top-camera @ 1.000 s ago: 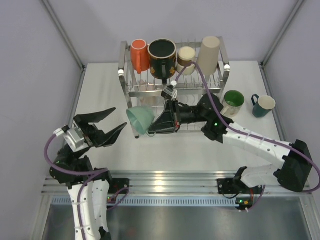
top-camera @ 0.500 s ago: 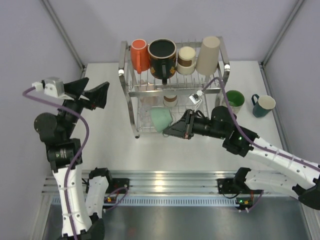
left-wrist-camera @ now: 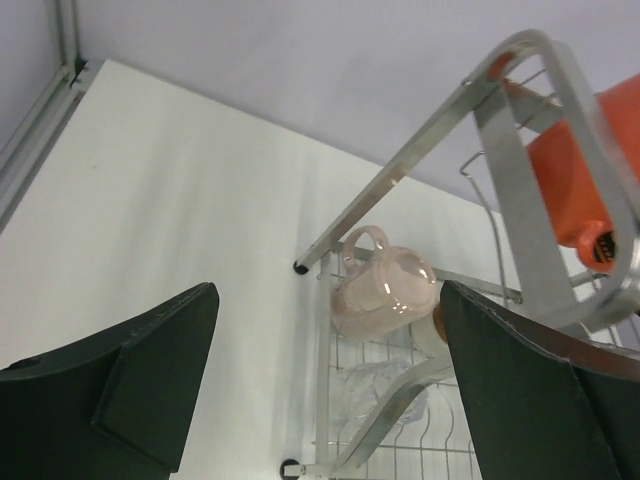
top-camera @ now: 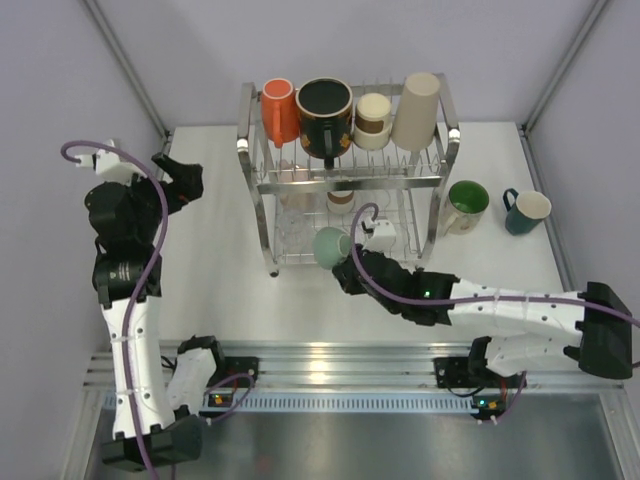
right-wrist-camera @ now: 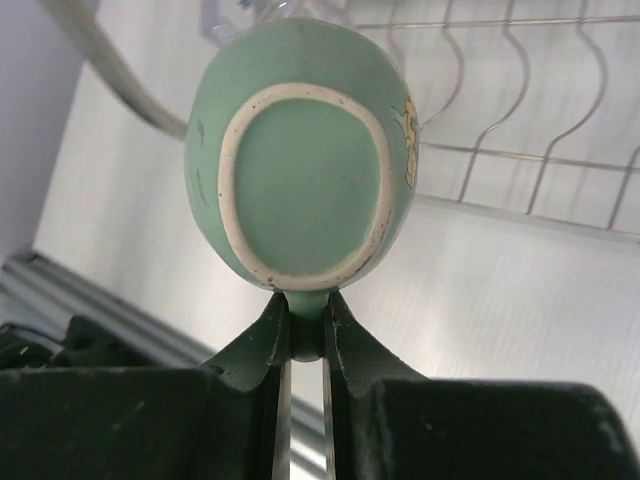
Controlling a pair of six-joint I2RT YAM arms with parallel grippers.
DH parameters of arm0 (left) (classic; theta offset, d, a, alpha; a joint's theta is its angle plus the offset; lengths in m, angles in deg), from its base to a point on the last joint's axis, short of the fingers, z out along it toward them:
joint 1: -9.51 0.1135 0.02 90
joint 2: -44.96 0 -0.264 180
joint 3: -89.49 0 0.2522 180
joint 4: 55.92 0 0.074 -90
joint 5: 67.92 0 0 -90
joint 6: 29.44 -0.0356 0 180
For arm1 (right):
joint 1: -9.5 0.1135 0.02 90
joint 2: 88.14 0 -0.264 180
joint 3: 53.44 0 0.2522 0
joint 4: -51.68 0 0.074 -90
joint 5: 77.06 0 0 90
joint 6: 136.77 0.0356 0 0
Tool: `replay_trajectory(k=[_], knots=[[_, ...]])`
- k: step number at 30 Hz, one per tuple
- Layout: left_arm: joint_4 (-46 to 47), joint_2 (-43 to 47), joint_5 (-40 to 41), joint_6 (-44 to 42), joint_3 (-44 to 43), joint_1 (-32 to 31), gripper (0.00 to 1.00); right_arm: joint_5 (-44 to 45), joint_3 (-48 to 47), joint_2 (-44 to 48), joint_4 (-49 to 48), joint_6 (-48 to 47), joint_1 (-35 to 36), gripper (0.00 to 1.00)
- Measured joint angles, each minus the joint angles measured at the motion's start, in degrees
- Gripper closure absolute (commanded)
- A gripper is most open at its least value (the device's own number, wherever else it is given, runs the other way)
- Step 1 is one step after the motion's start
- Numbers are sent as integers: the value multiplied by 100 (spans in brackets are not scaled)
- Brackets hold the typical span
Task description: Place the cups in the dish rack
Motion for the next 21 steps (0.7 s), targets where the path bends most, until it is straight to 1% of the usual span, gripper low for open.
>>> replay_trajectory(k=[5,8,12,21], knots=[[-417,-448,402,61,-157,4,2,968,-444,-787,192,-17,-2,100],[-608,-732,422,170,-157,28,2,1266,-756,-1174,232,-120,-4,100],[-785,-929,409,295,-153,46,2,1561,-1016,-1543,225,-275,-20,100],[-811,-896,367,317,2,136,2,1779,-1172,-2107,251,-619,-295,100]])
